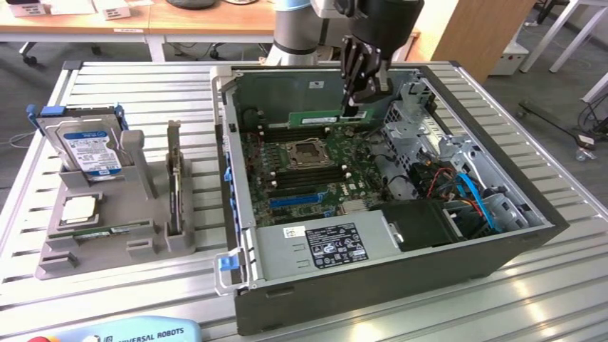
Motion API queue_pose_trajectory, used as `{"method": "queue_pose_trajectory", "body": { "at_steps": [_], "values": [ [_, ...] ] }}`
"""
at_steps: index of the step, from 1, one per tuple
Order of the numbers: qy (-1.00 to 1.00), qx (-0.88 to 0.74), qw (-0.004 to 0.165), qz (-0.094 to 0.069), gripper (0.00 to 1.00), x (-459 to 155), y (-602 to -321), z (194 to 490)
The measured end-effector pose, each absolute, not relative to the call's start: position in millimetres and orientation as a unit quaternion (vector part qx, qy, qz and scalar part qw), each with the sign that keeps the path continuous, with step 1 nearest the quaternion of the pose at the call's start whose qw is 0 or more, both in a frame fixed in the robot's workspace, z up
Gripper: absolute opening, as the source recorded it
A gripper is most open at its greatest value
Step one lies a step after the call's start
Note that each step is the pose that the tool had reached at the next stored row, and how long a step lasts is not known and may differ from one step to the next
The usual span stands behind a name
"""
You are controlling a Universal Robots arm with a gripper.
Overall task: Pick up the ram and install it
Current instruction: 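Pick up the ram and move it above insertion slot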
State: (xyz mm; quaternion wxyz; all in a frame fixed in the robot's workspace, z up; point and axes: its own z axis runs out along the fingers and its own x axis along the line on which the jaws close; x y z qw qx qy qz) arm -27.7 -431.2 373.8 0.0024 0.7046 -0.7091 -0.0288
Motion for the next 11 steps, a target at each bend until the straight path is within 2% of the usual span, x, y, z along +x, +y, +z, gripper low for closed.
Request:
{"method": "queue_pose_trajectory", "body": {
  "at_steps": [11],
  "values": [
    [-0.707,0.707,0.002,-0.029,0.11,-27.6,-430.6,371.6]
  ]
}}
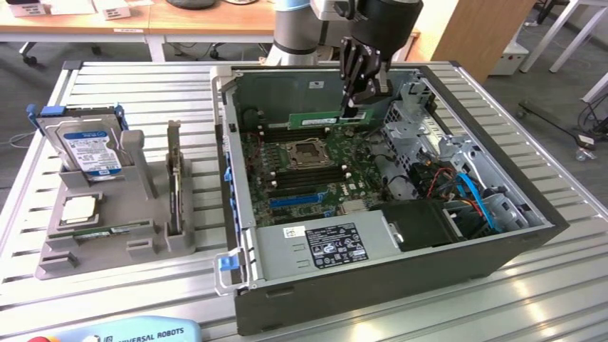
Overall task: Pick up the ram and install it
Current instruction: 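Pick up the ram and move it above insertion slot, then insert the ram into the slot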
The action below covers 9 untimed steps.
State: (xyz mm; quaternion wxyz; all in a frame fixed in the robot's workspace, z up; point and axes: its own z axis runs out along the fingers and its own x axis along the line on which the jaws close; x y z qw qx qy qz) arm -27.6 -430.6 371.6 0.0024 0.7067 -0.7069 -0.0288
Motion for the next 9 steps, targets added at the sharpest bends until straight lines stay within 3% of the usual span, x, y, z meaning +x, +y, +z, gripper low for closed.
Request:
{"method": "queue_pose_trajectory", "body": {
  "at_steps": [9],
  "values": [
    [-0.708,0.706,0.002,-0.029,0.11,-27.6,-430.6,371.6]
  ]
}}
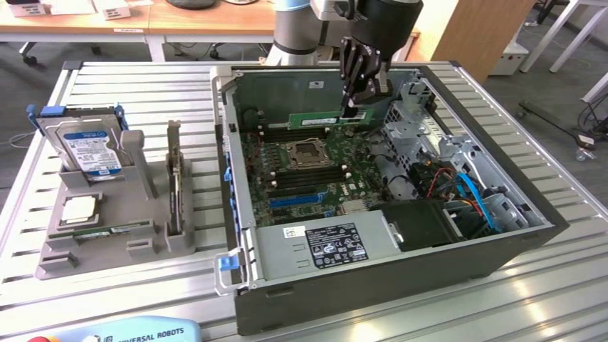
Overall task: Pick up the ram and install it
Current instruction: 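Insert the ram into the slot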
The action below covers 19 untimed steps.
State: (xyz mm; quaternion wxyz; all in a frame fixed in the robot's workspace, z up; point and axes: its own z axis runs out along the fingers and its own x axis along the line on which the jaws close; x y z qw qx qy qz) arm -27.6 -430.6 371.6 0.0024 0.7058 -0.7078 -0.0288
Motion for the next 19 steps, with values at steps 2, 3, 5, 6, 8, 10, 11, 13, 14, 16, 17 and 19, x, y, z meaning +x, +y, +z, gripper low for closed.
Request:
{"method": "queue_pose_trajectory", "body": {
  "at_steps": [2,3,5,6,8,10,11,13,14,16,17,19],
  "values": [
    [-0.708,0.706,0.002,-0.029,0.11,-28,-431,372],
    [-0.708,0.706,0.002,-0.029,0.11,-28,-431,371],
    [-0.708,0.706,0.002,-0.029,0.11,-28,-431,370],
    [-0.708,0.706,0.002,-0.029,0.11,-28,-431,370],
    [-0.708,0.706,0.002,-0.029,0.11,-28,-431,368],
    [-0.708,0.706,0.002,-0.029,0.11,-28,-431,365],
    [-0.708,0.706,0.002,-0.029,0.11,-28,-431,364],
    [-0.708,0.706,0.002,-0.029,0.11,-28,-431,360],
    [-0.708,0.706,0.002,-0.029,0.11,-28,-431,359],
    [-0.708,0.706,0.002,-0.029,0.11,-28,-431,358],
    [-0.708,0.706,0.002,-0.029,0.11,-28,-431,357],
    [-0.708,0.706,0.002,-0.029,0.11,-28,-431,356]
  ]
}}
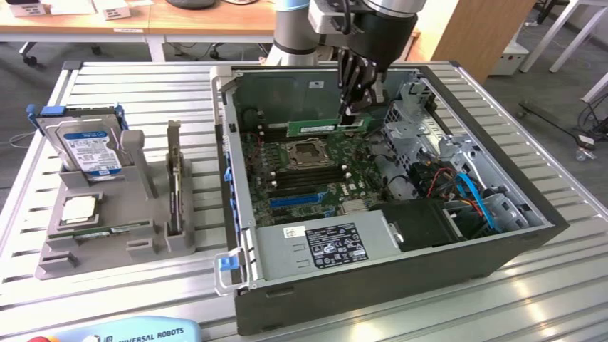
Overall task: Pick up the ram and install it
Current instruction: 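Insert the ram into the slot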
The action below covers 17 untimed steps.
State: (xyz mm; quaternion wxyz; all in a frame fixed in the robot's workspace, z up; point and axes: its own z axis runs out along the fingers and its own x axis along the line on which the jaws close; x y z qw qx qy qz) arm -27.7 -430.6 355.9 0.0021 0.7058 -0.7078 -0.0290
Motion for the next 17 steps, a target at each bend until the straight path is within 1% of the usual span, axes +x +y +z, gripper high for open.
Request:
{"method": "queue_pose_trajectory", "body": {
  "at_steps": [17],
  "values": [
    [-0.712,0.702,0.002,-0.029,0.11,-28,-431,341]
  ]
}}
